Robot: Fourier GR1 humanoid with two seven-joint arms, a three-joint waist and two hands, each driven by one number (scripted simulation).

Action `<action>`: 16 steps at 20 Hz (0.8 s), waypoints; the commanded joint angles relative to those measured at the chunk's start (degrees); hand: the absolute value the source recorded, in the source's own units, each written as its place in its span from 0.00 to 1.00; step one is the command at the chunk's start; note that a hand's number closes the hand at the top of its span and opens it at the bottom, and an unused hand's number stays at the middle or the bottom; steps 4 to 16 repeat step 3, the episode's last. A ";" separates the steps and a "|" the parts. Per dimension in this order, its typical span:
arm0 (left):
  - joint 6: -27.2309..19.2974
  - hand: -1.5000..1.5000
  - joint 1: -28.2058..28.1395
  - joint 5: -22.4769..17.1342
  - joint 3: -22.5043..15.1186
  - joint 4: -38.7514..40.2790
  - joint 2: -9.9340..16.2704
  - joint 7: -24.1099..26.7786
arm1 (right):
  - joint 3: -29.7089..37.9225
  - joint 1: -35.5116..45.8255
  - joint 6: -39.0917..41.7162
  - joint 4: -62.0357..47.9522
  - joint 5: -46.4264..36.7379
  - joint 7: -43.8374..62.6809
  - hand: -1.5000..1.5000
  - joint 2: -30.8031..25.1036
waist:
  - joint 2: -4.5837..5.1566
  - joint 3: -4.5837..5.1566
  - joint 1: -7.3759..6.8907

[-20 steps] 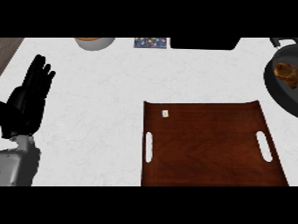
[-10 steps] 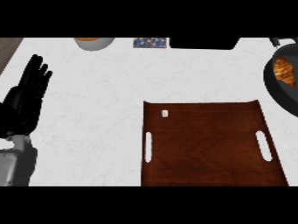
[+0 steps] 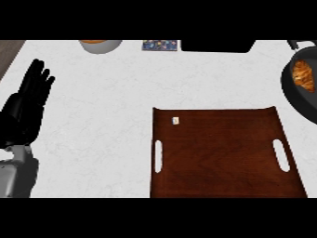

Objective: Pick the croissant from the tray and place it in the pot

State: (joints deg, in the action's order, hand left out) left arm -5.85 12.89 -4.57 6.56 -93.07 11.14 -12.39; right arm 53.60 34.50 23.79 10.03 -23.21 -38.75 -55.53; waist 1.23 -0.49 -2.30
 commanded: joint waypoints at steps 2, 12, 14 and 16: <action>-0.11 0.50 1.52 -0.16 1.04 1.12 0.67 -0.26 | -0.15 -1.71 4.10 -0.55 0.37 -0.20 0.00 -2.40 | -0.06 0.00 0.20; -0.35 0.50 1.70 0.42 0.29 0.53 0.41 -0.55 | 0.08 -1.45 3.39 -0.32 0.66 0.23 0.00 -2.79 | -0.10 0.00 0.14; -0.35 0.50 1.70 0.42 0.29 0.53 0.41 -0.55 | 0.08 -1.45 3.39 -0.32 0.66 0.23 0.00 -2.79 | -0.10 0.00 0.14; -0.35 0.50 1.70 0.42 0.29 0.53 0.41 -0.55 | 0.08 -1.45 3.39 -0.32 0.66 0.23 0.00 -2.79 | -0.10 0.00 0.14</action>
